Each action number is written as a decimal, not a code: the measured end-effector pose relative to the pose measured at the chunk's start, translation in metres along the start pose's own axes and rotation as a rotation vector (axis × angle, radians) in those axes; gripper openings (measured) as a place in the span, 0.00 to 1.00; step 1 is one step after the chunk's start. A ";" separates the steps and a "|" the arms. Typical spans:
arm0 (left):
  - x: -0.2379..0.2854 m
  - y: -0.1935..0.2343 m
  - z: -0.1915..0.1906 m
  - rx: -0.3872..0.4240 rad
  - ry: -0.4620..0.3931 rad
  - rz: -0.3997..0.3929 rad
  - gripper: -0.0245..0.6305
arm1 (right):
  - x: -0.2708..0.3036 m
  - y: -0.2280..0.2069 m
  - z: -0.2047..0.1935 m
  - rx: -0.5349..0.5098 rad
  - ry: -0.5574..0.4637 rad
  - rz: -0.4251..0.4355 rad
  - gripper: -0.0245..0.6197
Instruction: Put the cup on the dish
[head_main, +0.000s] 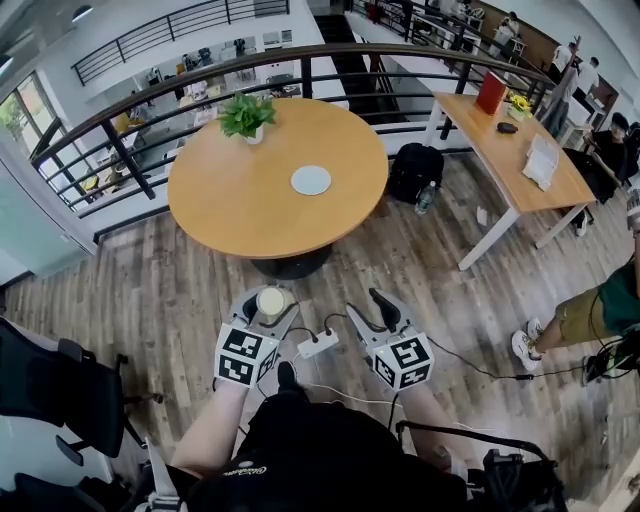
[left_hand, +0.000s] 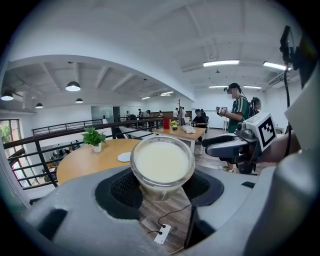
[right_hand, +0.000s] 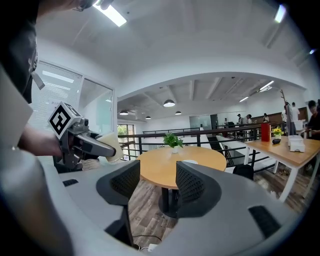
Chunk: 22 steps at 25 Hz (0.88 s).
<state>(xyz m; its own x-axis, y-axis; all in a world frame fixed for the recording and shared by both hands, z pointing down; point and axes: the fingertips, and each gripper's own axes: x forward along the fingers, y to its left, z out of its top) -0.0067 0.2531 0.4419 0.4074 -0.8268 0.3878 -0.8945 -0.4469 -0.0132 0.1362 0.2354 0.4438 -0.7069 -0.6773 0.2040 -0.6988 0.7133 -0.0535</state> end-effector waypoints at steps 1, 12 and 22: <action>0.002 0.005 0.000 -0.002 0.001 -0.002 0.43 | 0.005 0.000 -0.001 0.000 0.006 -0.002 0.38; 0.037 0.079 0.010 0.013 -0.016 -0.038 0.43 | 0.087 -0.006 0.006 0.026 0.031 -0.026 0.38; 0.065 0.155 0.015 0.008 -0.019 -0.116 0.43 | 0.176 0.005 0.025 0.038 0.061 -0.058 0.38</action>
<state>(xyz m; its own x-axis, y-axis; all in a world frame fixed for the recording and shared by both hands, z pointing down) -0.1164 0.1245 0.4518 0.5117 -0.7757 0.3694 -0.8396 -0.5426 0.0236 0.0057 0.1147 0.4551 -0.6580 -0.7041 0.2668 -0.7428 0.6652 -0.0762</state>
